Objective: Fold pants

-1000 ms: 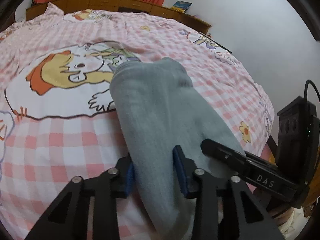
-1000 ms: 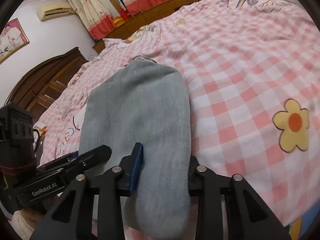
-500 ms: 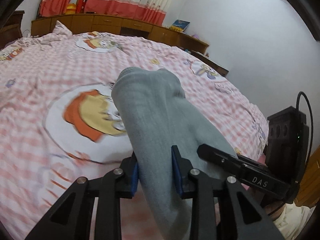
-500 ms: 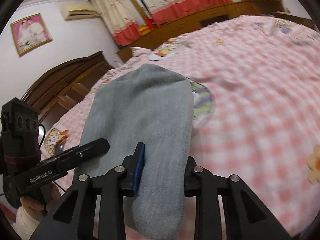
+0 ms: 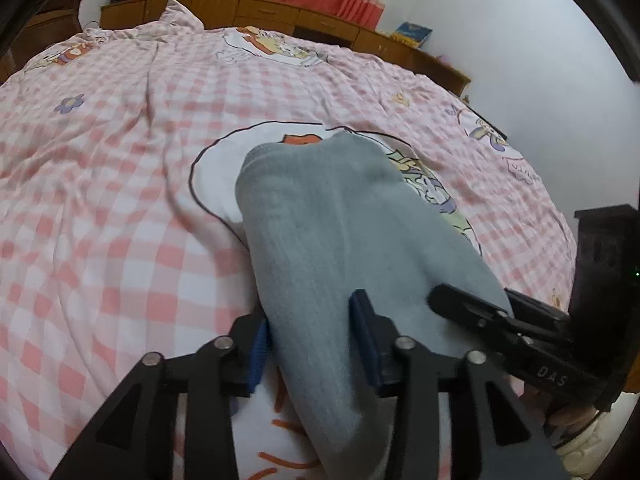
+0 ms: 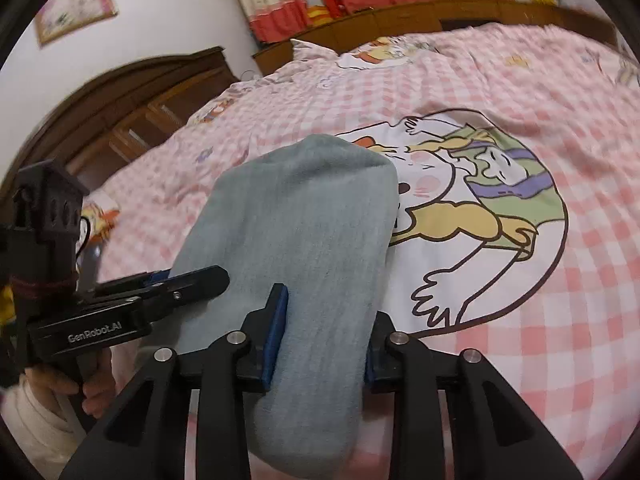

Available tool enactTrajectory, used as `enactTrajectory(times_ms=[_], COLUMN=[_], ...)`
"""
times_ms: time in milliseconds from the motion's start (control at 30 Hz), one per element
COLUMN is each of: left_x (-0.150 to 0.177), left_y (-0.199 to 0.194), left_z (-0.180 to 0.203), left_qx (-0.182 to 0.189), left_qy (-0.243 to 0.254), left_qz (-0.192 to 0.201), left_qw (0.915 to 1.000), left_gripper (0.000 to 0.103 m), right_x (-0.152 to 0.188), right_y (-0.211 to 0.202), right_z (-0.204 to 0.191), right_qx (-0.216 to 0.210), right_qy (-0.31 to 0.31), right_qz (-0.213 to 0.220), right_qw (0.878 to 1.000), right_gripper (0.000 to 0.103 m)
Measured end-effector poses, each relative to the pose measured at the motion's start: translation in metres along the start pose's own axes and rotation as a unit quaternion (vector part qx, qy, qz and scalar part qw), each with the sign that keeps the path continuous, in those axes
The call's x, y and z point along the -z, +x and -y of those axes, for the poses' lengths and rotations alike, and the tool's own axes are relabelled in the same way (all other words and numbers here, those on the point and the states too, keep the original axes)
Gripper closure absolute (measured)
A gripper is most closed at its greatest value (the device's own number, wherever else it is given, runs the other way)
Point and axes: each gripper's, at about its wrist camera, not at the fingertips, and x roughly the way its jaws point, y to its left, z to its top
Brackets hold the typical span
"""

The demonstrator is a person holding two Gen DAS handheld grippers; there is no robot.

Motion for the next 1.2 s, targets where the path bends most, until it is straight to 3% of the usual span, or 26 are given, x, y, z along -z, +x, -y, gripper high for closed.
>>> enactTrajectory(times_ms=[100,233,333,400,467,500,567,667,733,933,1133,1200], left_x=[0.004,0.006,0.007,0.009,0.011,0.014,0.022,0.033,0.035,0.037,0.043,0.050], left_y=[-0.013,-0.037,-0.053,-0.060,-0.059,-0.056,-0.048,-0.029,-0.024,-0.026,-0.052,-0.060], left_z=[0.000,0.011,0.028,0.038,0.046,0.049,0.052,0.050,0.050,0.050,0.059,0.063], left_qx=[-0.014,-0.017,-0.033,-0.038,-0.030,-0.033,-0.050,-0.084,-0.088,-0.095,-0.104,-0.116], left_qy=[-0.014,-0.009,0.009,0.014,0.018,0.021,0.024,0.012,0.004,-0.017,-0.032,-0.033], left_qz=[0.013,0.032,0.047,0.049,0.037,0.026,0.010,-0.014,-0.010,0.002,0.012,0.009], left_qw=[0.9997,0.9993,0.9983,0.9980,0.9987,0.9989,0.9984,0.9963,0.9960,0.9954,0.9939,0.9927], left_gripper=[0.055,0.056,0.056,0.062,0.081,0.082,0.082,0.084,0.084,0.084,0.083,0.077], right_x=[-0.003,-0.011,-0.013,-0.016,-0.015,-0.014,-0.008,0.006,0.014,0.018,0.019,0.020], right_y=[-0.007,-0.029,-0.054,-0.062,-0.065,-0.062,-0.052,-0.032,-0.020,-0.016,-0.034,-0.043], right_z=[0.001,0.010,0.005,-0.004,-0.015,-0.020,-0.028,-0.024,-0.015,-0.022,-0.020,-0.022], right_qx=[0.002,-0.030,-0.010,0.000,-0.005,-0.014,-0.024,0.008,0.011,0.036,0.037,0.046], right_qy=[-0.022,-0.012,-0.020,-0.035,-0.048,-0.053,-0.061,-0.060,-0.033,-0.075,-0.051,-0.047], right_qz=[-0.007,-0.027,-0.003,0.009,0.009,0.002,-0.021,-0.049,-0.063,-0.056,-0.063,-0.065], right_qw=[1.000,0.999,1.000,0.999,0.999,0.999,0.998,0.997,0.997,0.995,0.996,0.996], right_gripper=[0.069,0.069,0.069,0.069,0.069,0.069,0.072,0.074,0.076,0.076,0.076,0.076])
